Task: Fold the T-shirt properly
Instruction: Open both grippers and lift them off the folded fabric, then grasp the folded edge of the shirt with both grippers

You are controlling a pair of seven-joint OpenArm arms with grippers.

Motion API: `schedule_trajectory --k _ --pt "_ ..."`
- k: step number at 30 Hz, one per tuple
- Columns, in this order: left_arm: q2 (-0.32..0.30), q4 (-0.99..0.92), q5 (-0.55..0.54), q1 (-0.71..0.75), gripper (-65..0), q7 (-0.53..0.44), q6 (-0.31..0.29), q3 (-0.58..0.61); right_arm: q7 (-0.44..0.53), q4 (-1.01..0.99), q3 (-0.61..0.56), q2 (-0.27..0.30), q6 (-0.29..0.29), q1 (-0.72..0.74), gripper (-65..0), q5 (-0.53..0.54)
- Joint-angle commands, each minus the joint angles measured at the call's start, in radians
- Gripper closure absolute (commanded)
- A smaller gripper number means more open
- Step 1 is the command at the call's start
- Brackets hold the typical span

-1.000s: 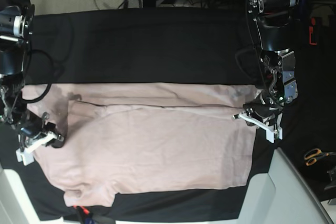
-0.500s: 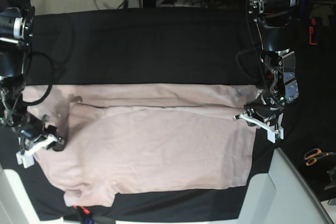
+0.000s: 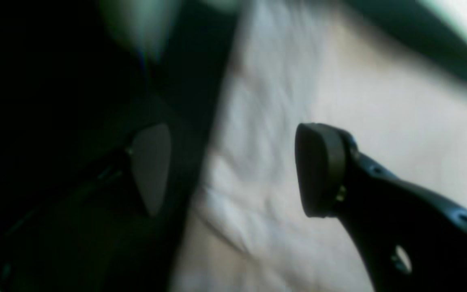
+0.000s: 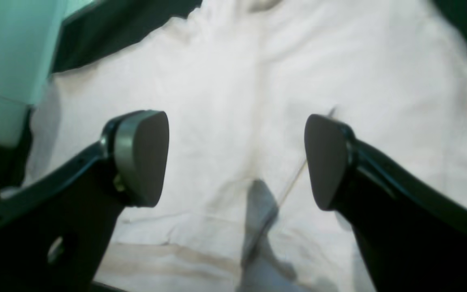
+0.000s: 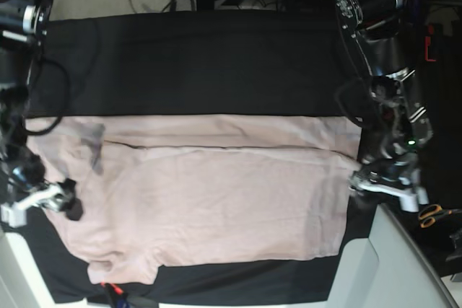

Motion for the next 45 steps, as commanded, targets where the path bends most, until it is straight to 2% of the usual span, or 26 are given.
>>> schedule_trajectory --k 1,3,5,8,10,12,14,17,21,26,31,34,36,39,40,42,45 --pt "-0.009 0.071 -0.025 0.011 -46.9 -0.01 -0.013 -0.015 0.022 0.076 0.043 -0.002 0.012 -0.008 -46.7 0.02" --pt "-0.012 0.169 -0.053 0.066 -47.2 0.034 -0.016 -0.02 -0.019 0.181 0.146 -0.034 0.01 -0.082 -45.9 0.02" --pt "-0.028 0.276 -0.086 0.149 -47.4 0.076 -0.016 -0.016 -0.114 0.26 0.251 -0.09 -0.007 -0.129 -45.9 0.02" --pt "-0.032 0.385 -0.165 0.282 -47.4 0.113 -0.018 -0.02 -0.249 0.312 0.438 -0.171 -0.059 -0.191 -45.9 0.02" --pt "-0.057 0.416 -0.228 0.367 -46.9 0.119 -0.018 -0.021 -0.306 0.312 0.57 -0.226 -0.062 -0.208 -45.9 0.02" --pt "-0.084 0.419 -0.303 0.44 -46.6 0.122 -0.018 -0.02 -0.343 0.31 0.659 -0.251 -0.062 -0.218 -45.9 0.02" --pt "-0.095 0.419 -0.386 0.503 -46.6 0.122 -0.018 -0.02 -0.357 0.289 0.689 -0.261 -0.062 -0.228 -45.9 0.02" --pt "-0.1 0.419 -0.442 0.568 -46.6 0.122 -0.018 -0.02 -0.347 0.186 0.694 -0.251 -0.062 -0.215 -45.9 0.02" --pt "-0.097 0.405 -0.444 0.604 -46.4 0.122 -0.018 -0.018 -0.298 -0.009 0.695 -0.191 -0.06 -0.163 -45.9 0.02" --pt "-0.098 0.376 -0.444 0.609 -46.4 0.122 -0.018 -0.018 -0.197 -0.26 0.692 -0.105 -0.01 -0.096 -44.0 0.02" --pt "-0.094 0.368 -0.445 0.62 -46.4 0.122 -0.018 -0.018 -0.166 -0.446 0.688 -0.022 0.029 -0.031 -35.9 0.018" --pt "-0.091 0.358 -0.45 0.612 -46.4 0.122 -0.018 -0.016 -0.171 -0.458 0.688 -0.018 0.055 -0.022 -29.7 0.018" --pt "-0.091 0.342 -0.45 0.6 -46.4 0.122 -0.018 -0.016 -0.171 -0.458 0.688 -0.018 0.062 -0.022 -20.7 0.018" --pt "-0.08 0.301 -0.45 0.571 -46.4 0.122 -0.018 -0.018 -0.171 -0.461 0.691 -0.021 0.062 -0.025 -0.9 0.018" --pt "-0.078 0.292 -0.45 0.558 -46.4 0.122 -0.018 -0.018 -0.171 -0.461 0.691 -0.022 0.062 -0.025 0.0 0.018" --pt "-0.075 0.27 -0.45 0.535 -46.4 0.122 -0.018 -0.018 -0.171 -0.463 0.689 -0.024 0.062 -0.028 -2.3 0.018" --pt "-0.06 0.241 -0.45 0.499 -46.4 0.122 -0.018 -0.021 -0.171 -0.463 0.689 -0.037 0.062 -0.044 -0.2 0.018"
